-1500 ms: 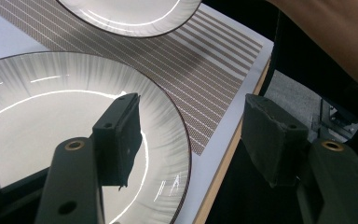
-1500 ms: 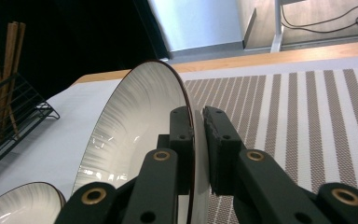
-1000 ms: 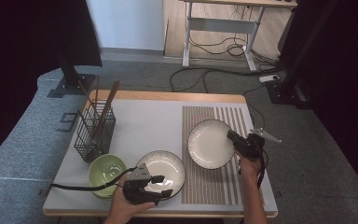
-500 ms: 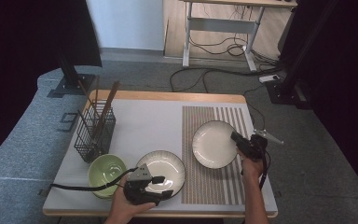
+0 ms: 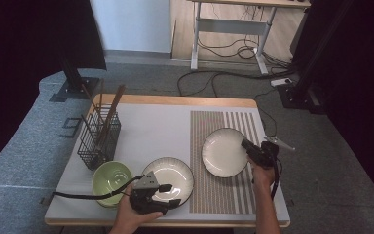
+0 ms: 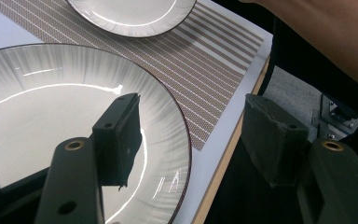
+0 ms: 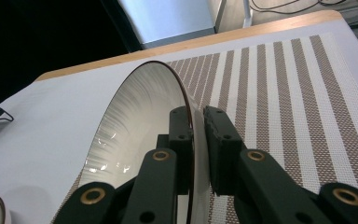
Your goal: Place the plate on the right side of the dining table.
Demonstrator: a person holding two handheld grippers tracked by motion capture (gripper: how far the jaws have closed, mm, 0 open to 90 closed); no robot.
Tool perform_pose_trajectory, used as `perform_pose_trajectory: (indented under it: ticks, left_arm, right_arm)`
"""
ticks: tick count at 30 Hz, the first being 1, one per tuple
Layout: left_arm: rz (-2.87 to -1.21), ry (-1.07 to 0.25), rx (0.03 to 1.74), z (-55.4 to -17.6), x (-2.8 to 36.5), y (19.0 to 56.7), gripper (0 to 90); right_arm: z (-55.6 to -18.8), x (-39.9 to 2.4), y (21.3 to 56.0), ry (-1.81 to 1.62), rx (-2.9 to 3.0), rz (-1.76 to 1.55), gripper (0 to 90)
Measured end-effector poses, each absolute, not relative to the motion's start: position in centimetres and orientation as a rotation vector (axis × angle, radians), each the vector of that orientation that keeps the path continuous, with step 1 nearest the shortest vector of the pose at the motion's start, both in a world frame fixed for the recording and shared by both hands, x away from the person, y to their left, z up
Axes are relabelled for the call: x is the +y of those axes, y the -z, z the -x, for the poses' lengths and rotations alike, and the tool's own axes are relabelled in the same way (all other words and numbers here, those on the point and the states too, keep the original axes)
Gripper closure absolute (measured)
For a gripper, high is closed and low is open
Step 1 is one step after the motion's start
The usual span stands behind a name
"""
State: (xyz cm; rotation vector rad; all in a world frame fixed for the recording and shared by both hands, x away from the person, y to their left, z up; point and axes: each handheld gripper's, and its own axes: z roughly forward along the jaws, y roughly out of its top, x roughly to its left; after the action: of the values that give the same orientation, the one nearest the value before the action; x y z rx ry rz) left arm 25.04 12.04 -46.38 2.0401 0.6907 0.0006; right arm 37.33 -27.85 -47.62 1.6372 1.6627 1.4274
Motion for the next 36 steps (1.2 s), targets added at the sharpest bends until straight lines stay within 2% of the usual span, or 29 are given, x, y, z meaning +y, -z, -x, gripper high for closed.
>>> perform_pose_trajectory:
  ticks: [3, 6, 36]
  left_arm:
    - [-2.039, 0.005, 0.691, -25.0, 12.0, 46.4, 37.7]
    - [-2.019, 0.067, 0.677, -25.0, 12.0, 46.2, 37.7]
    - [-2.033, 0.075, 0.683, -25.0, 11.9, 46.5, 37.9]
  right_arm:
    - [-37.3, -27.9, 47.7, -1.424, 1.662, -1.639, 82.2]
    - [-37.4, -28.0, 47.9, -1.42, 1.664, -1.643, 82.1]
    - [-37.6, -28.7, 48.9, -1.337, 1.68, -1.699, 83.5]
